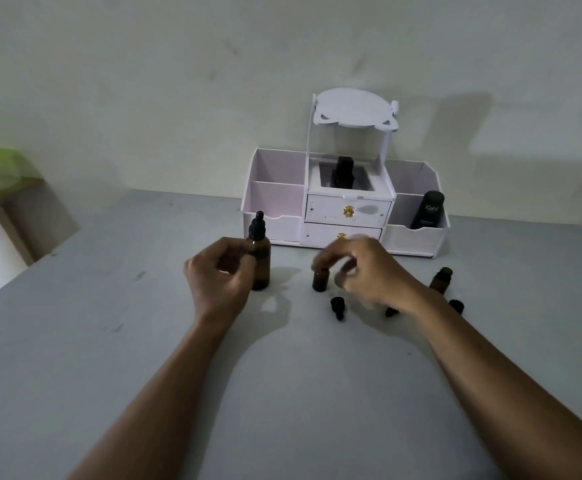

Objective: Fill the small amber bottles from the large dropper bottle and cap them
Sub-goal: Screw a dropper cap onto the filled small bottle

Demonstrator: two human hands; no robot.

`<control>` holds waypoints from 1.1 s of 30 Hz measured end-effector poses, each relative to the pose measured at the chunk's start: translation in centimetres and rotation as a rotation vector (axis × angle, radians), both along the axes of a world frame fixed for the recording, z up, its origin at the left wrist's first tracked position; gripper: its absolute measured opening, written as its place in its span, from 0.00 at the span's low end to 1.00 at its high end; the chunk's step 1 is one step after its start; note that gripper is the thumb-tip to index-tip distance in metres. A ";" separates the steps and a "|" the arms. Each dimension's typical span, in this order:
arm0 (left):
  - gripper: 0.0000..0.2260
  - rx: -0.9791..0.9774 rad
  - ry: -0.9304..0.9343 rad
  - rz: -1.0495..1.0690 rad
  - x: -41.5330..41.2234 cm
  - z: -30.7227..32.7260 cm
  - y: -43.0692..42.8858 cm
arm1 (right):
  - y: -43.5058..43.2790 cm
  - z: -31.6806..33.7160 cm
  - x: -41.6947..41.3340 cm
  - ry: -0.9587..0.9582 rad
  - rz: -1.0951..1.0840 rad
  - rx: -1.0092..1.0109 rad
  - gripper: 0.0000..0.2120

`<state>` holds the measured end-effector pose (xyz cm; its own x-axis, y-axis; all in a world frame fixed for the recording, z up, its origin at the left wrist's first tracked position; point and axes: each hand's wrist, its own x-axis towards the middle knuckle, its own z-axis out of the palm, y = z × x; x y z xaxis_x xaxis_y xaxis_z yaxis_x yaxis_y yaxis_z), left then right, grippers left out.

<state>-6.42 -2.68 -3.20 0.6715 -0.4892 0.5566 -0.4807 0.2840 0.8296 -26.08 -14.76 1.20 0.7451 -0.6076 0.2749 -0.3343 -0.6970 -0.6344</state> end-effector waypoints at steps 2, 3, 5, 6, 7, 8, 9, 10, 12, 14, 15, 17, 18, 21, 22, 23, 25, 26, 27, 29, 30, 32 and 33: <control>0.07 -0.015 -0.026 -0.067 -1.7 0.1 -0.1 | 0.4 -0.7 -1.6 0.147 0.032 -0.041 0.24; 0.06 -0.001 -0.025 -0.111 -2.4 0.0 -0.3 | 0.7 -1.1 -2.1 0.234 0.039 -0.065 0.25; 0.07 0.074 -0.017 -0.196 -3.5 -0.5 -0.9 | 0.8 -1.9 -2.8 0.385 0.042 -0.129 0.27; 0.08 0.127 -0.012 -0.232 -4.0 -0.7 -1.3 | 0.7 -2.3 -2.9 0.430 0.043 -0.156 0.26; 0.09 0.185 -0.007 -0.267 -4.4 -1.0 -1.8 | 0.7 -2.7 -3.0 0.463 0.040 -0.172 0.26; 0.11 0.245 -0.002 -0.296 -4.7 -1.3 -2.2 | 0.6 -2.9 -3.0 0.486 0.037 -0.186 0.24; 0.14 0.303 0.005 -0.317 -4.9 -1.5 -2.6 | 0.6 -2.9 -3.0 0.499 0.035 -0.203 0.21; 0.18 0.352 0.016 -0.336 -5.1 -1.6 -3.0 | 0.5 -2.8 -3.1 0.485 0.035 -0.217 0.18; 0.24 0.428 0.035 -0.356 -5.1 -1.7 -3.7 | 0.1 -2.5 -3.4 0.320 0.038 -0.219 0.12; 0.27 0.471 0.052 -0.362 -5.0 -1.6 -4.3 | -0.4 -1.8 -3.6 0.050 -0.012 -0.165 0.10; 0.27 0.484 0.062 -0.363 -4.9 -1.5 -4.5 | -0.6 -1.4 -3.6 -0.091 -0.061 -0.107 0.10; 0.27 0.508 0.071 -0.367 -4.9 -1.4 -4.9 | -0.9 -0.2 -3.1 -0.339 -0.146 0.036 0.08; 0.27 0.518 0.070 -0.365 -5.0 -1.3 -5.1 | -1.1 0.2 -2.6 -0.426 -0.174 0.096 0.08; 0.27 0.519 0.063 -0.352 -5.1 -1.3 -5.3 | -1.7 0.8 -1.1 -0.548 -0.197 0.233 0.07; 0.27 0.516 0.053 -0.353 -5.1 -1.3 -5.4 | -1.8 0.7 -0.7 -0.554 -0.197 0.252 0.07; 0.27 0.514 0.039 -0.354 -5.0 -1.4 -5.3 | -1.9 0.5 -0.3 -0.544 -0.199 0.252 0.07; 0.25 0.505 0.019 -0.359 -4.9 -1.5 -5.4 | -2.1 0.0 0.4 -0.509 -0.202 0.230 0.07; 0.24 0.498 0.014 -0.359 -4.9 -1.5 -5.4 | -2.1 -0.3 0.6 -0.488 -0.206 0.219 0.07; 0.23 0.492 0.005 -0.355 -4.9 -1.5 -5.4 | -2.2 -0.6 0.8 -0.464 -0.211 0.209 0.07; 0.20 0.484 -0.023 -0.345 -5.0 -1.6 -5.5 | -2.2 -1.3 1.1 -0.411 -0.229 0.196 0.07; 0.19 0.481 -0.037 -0.338 -5.0 -1.7 -5.5 | -2.2 -1.7 1.2 -0.385 -0.237 0.185 0.07; 0.16 0.475 -0.064 -0.331 -5.0 -1.7 -5.5 | -2.0 -2.5 1.4 -0.338 -0.255 0.138 0.07; 0.16 0.471 -0.072 -0.332 -5.0 -1.7 -5.4 | -1.8 -2.8 1.6 -0.319 -0.265 0.108 0.07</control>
